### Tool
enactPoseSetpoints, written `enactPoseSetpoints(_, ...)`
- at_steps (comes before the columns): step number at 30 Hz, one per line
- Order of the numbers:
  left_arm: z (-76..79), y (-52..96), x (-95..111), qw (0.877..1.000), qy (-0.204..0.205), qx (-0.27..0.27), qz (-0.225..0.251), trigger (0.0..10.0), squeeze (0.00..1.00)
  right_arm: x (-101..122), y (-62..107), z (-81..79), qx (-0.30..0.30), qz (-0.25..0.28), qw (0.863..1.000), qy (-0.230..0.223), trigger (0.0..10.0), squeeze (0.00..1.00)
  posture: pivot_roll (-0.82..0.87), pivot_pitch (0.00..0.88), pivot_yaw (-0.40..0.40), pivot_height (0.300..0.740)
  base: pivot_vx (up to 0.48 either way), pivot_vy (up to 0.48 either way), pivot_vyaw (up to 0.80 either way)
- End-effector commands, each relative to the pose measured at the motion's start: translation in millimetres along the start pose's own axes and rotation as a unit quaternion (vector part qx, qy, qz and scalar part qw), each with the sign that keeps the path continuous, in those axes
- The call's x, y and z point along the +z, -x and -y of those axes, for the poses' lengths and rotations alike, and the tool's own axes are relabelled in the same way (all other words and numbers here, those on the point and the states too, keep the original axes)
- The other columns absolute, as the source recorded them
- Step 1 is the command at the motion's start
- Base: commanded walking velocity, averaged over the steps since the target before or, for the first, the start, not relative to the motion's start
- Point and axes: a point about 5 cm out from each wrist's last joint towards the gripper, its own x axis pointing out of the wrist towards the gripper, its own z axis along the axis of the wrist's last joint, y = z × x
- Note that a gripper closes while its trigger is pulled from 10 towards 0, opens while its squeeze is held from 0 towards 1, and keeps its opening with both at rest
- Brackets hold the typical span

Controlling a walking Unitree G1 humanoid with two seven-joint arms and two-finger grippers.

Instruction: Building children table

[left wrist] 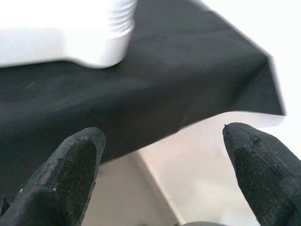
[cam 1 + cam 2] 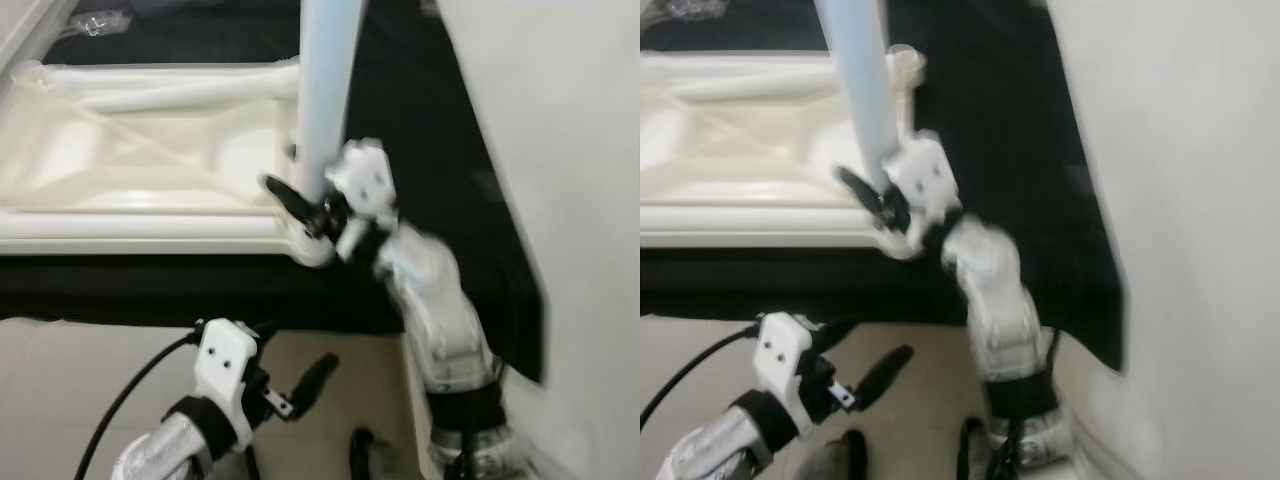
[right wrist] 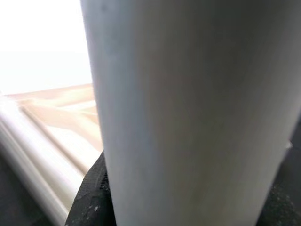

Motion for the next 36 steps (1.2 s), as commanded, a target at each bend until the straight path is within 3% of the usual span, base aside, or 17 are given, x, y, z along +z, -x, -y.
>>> enactPoseSetpoints(1, -0.5, -1.6, -5, 1.000, -0.003, 0.003, -0.009, 10.0, 0.00, -77, 19.4, -12.9, -0.031, -0.219, 0.973, -0.069, 10.0, 0.00, 0.10, 0.341, -0.053, 0.740, 0.000, 0.000, 0.00)
enactPoseSetpoints(3, -0.5, -1.6, -5, 1.000, -0.003, 0.003, -0.009, 10.0, 0.00, -77, 19.4, -12.9, -0.031, -0.219, 0.973, -0.069, 10.0, 0.00, 0.10, 0.341, -0.053, 0.740, 0.000, 0.000, 0.00)
enactPoseSetpoints(5, -2.4, -5.3, -8, 1.000, -0.002, 0.006, -0.008, 10.0, 0.00, -73, -5.6, -1.7, -0.033, -0.199, 0.977, -0.065, 10.0, 0.00, 0.09, 0.321, -0.073, 0.740, 0.000, 0.000, 0.00)
enactPoseSetpoints(11, -4.1, -8.7, -11, 1.000, 0.000, 0.015, -0.004, 10.0, 0.00, -70, -14.5, 7.0, -0.029, -0.192, 0.978, -0.081, 10.0, 0.00, 0.09, 0.304, -0.086, 0.740, 0.000, 0.000, 0.00)
enactPoseSetpoints(13, -4.5, -10.7, -12, 1.000, -0.001, 0.018, -0.002, 10.0, 0.00, -63, -15.1, 0.0, -0.010, -0.179, 0.974, -0.138, 10.0, 0.00, 0.09, 0.295, -0.085, 0.740, 0.000, 0.000, 0.00)
enactPoseSetpoints(14, -4.5, -11.9, -12, 1.000, -0.002, 0.019, -0.002, 10.0, 0.00, -51, -16.9, -9.6, 0.066, -0.143, 0.970, -0.185, 10.0, 0.00, 0.10, 0.290, -0.082, 0.740, 0.000, 0.000, 0.00)
enactPoseSetpoints(16, -4.5, -12.2, -12, 1.000, -0.002, 0.018, -0.002, 10.0, 0.00, -46, -16.7, -12.7, 0.100, -0.129, 0.968, -0.193, 10.0, 0.00, 0.10, 0.290, -0.082, 0.740, 0.000, 0.000, 0.00)
enactPoseSetpoints(17, -4.3, -12.5, -12, 1.000, -0.003, 0.017, -0.001, 10.0, 0.00, -43, -14.7, -11.9, 0.145, -0.120, 0.965, -0.183, 10.0, 0.00, 0.10, 0.288, -0.081, 0.740, 0.000, 0.000, 0.00)
enactPoseSetpoints(19, -4.1, -12.8, -13, 1.000, -0.003, 0.017, -0.001, 10.0, 0.00, -41, -12.9, -11.0, 0.170, -0.117, 0.963, -0.174, 10.0, 0.00, 0.10, 0.288, -0.081, 0.740, 0.000, 0.000, 0.00)
enactPoseSetpoints(21, -3.7, -13.4, -13, 1.000, -0.004, 0.017, 0.001, 10.0, 0.00, -39, -6.6, -4.6, 0.247, -0.112, 0.948, -0.167, 10.0, 0.00, 0.10, 0.286, -0.080, 0.740, 0.000, 0.000, 0.00)
enactPoseSetpoints(22, -3.7, -13.4, -13, 1.000, -0.004, 0.017, 0.001, 10.0, 0.00, -39, -6.6, -4.6, 0.247, -0.112, 0.948, -0.167, 10.0, 0.00, 0.10, 0.286, -0.080, 0.740, 0.000, 0.000, 0.00)
enactPoseSetpoints(25, -2.5, -13.0, -12, 1.000, -0.003, 0.018, 0.005, 10.0, 0.00, -39, -1.8, 18.7, 0.350, -0.092, 0.923, -0.127, 10.0, 0.00, 0.10, 0.294, -0.084, 0.740, 0.000, 0.000, 0.00)
enactPoseSetpoints(29, -1.9, -11.5, -11, 1.000, -0.001, 0.020, 0.007, 10.0, 0.00, -39, -2.0, 25.6, 0.382, -0.087, 0.914, -0.107, 10.0, 0.00, 0.11, 0.306, -0.080, 0.740, 0.000, 0.000, 0.00)
enactPoseSetpoints(31, -1.0, -9.5, -9, 1.000, 0.000, 0.021, 0.009, 10.0, 0.00, -40, -3.1, 25.1, 0.409, -0.090, 0.903, -0.097, 10.0, 0.00, 0.12, 0.321, -0.075, 0.740, 0.000, 0.000, 0.00)
enactPoseSetpoints(33, -0.6, -8.5, -9, 1.000, 0.001, 0.021, 0.009, 10.0, 0.00, -44, -7.1, 24.4, 0.411, -0.097, 0.902, -0.094, 10.0, 0.00, 0.12, 0.323, -0.076, 0.740, 0.000, 0.000, 0.00)
enactPoseSetpoints(36, 0.7, -6.3, -8, 1.000, 0.003, 0.022, 0.009, 10.0, 0.00, -57, -19.8, 23.4, 0.365, -0.130, 0.918, -0.085, 10.0, 0.00, 0.13, 0.332, -0.082, 0.740, 0.000, 0.000, 0.00)
